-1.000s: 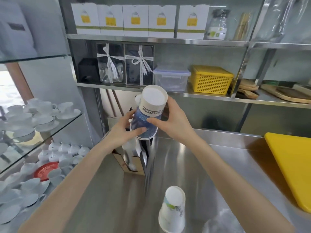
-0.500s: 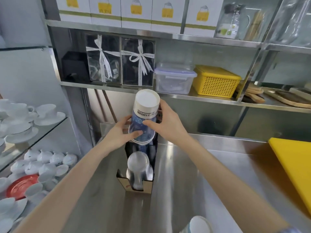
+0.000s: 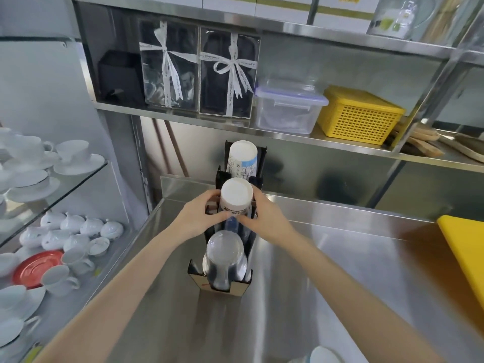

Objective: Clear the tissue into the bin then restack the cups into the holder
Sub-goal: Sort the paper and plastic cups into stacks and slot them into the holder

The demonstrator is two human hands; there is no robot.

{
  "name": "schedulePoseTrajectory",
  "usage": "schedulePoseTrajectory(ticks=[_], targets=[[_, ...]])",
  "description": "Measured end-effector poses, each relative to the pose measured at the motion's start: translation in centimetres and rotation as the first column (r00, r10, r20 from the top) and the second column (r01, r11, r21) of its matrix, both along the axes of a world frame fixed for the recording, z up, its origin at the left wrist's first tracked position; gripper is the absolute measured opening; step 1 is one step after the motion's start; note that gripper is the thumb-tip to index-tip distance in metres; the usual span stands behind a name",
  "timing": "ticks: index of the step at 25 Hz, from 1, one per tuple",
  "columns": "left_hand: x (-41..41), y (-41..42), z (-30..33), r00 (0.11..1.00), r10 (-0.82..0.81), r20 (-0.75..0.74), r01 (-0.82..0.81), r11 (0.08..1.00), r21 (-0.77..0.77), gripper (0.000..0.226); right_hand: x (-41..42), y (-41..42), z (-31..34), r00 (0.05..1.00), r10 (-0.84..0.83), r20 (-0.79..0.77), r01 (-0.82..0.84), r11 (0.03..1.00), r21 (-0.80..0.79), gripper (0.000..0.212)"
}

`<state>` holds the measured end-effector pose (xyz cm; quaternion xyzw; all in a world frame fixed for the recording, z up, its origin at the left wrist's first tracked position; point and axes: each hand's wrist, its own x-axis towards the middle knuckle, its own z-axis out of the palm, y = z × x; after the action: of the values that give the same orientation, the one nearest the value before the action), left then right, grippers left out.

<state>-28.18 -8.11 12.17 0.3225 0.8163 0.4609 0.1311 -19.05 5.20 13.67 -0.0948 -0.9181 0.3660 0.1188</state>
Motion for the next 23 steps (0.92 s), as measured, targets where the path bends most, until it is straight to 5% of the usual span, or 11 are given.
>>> schedulePoseTrajectory(ticks=[7, 14, 23], targets=[[0.6, -0.1, 0.9, 0.968, 0.027, -0.248, -0.02, 0.999, 0.03, 0.055, 0.9, -0.1, 0.2, 0.992, -0.025, -0.124, 0.05, 0.977, 0.205, 0.049], [2.0, -0.7, 2.3, 0.91, -0.032, -0.412, -0.077, 0.967, -0.245, 0.063, 2.8, -0.2, 1.0, 1.0, 0.016, 0.011, -0.019, 0.941, 0.339, 0.066], [10.6, -2.5, 3.3, 0.799, -0.154, -0.581, -0.057, 0.943, -0.329, 0.06, 13.4, -1.0, 0.8, 0.998, -0.059, 0.032, 0.038, 0.893, 0.449, 0.069]])
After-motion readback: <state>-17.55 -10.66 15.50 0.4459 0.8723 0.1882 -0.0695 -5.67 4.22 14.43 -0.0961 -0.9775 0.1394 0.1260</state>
